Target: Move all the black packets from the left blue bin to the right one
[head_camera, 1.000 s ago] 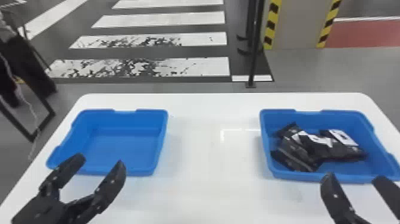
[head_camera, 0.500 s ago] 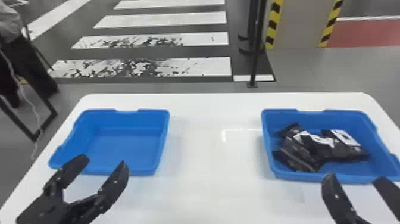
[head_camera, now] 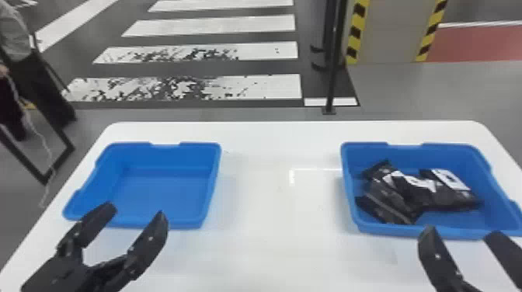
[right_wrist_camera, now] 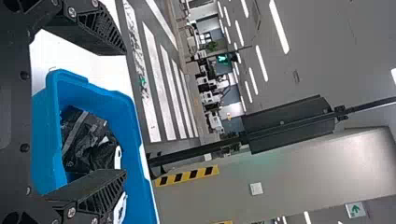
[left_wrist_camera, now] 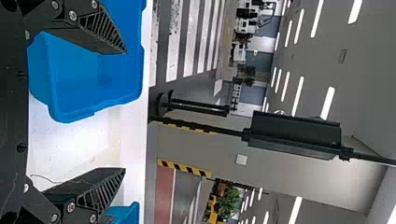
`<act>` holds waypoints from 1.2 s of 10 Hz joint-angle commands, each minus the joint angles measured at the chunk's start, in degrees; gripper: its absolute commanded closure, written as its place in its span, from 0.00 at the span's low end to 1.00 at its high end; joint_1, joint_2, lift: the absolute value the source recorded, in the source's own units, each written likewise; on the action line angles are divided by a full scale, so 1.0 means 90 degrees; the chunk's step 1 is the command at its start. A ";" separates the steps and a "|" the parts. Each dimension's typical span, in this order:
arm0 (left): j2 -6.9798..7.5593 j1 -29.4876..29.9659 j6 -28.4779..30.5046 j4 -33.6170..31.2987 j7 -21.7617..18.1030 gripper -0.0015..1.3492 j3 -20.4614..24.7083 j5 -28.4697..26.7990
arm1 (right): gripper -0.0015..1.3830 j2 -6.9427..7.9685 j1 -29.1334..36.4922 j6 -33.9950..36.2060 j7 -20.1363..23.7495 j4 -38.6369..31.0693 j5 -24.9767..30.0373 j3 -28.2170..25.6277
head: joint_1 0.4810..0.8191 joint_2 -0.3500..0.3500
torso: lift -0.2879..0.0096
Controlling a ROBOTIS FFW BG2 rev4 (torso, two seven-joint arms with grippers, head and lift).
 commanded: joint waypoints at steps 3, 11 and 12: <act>0.0000 0.0020 0.0031 -0.0007 0.0000 0.13 0.0006 0.0051 | 0.10 0.0006 0.0007 0.0000 0.0000 0.0016 -0.0042 0.0013 | 0.63 0.64 | 0.35; 0.0000 0.0020 0.0015 0.0009 0.0000 0.13 -0.0007 0.0051 | 0.10 0.0006 0.0007 0.0016 0.0000 0.0031 -0.0093 0.0013 | 0.63 0.64 | 0.35; 0.0000 0.0020 0.0015 0.0009 0.0000 0.13 -0.0007 0.0051 | 0.10 0.0006 0.0007 0.0016 0.0000 0.0031 -0.0093 0.0025 | 0.63 0.64 | 0.35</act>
